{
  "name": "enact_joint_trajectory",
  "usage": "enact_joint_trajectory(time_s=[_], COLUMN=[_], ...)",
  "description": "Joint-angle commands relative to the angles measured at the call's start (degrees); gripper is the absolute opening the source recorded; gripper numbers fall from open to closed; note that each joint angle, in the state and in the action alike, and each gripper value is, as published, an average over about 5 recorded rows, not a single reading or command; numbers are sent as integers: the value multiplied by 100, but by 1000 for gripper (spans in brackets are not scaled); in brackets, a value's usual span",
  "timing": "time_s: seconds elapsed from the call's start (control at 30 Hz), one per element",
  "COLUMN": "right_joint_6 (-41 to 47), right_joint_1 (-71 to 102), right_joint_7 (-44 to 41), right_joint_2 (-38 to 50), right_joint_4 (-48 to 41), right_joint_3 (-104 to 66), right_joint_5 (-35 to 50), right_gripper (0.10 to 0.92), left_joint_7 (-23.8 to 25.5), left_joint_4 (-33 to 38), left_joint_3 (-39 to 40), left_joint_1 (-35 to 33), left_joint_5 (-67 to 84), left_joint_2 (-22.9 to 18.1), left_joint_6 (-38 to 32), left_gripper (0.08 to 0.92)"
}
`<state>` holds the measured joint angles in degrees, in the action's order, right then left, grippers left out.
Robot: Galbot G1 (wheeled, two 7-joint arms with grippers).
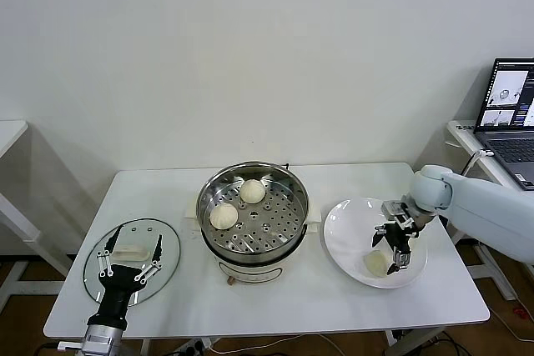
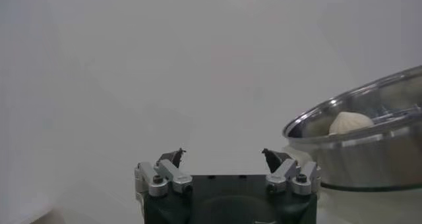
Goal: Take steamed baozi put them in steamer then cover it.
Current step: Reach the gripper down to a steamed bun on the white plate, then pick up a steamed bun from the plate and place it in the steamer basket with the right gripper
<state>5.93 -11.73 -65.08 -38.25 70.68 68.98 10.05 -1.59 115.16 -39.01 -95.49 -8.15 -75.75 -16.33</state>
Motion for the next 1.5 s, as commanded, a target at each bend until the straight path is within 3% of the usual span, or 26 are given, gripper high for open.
enact_joint_trajectory(time_s=[0.03,0.3,0.5,0.77,0.97,1.5], right_joint_6=[16,3,-274,-1694,-2988,-4298], right_joint_1=[303,119,-771,-2934,-3435,-2535], right_joint_7=[149,75,-297,-775,-692,-333], right_joint_2=[-13,-10,-56,-1024,-2122,-3277], right_joint_4=[-70,-18,161,230,313,1425], right_joint_3=[-209,-200,-259,334,398,407], right_joint_5=[-119,-64,-99,302,220,-1401], right_gripper=[809,691,657,645,645,650], left_joint_7=[-3,-2,-2,1,6,4], left_joint_4=[-10,-19,18,37,80,109], left_joint_3=[-7,-8,6,64,69,49], left_joint_1=[0,14,26,62,68,42], left_joint_5=[0,4,13,24,26,36], left_joint_2=[-5,-6,15,37,57,65], left_joint_6=[-10,-19,-11,-14,-5,-32], left_gripper=[823,823,823,823,823,823])
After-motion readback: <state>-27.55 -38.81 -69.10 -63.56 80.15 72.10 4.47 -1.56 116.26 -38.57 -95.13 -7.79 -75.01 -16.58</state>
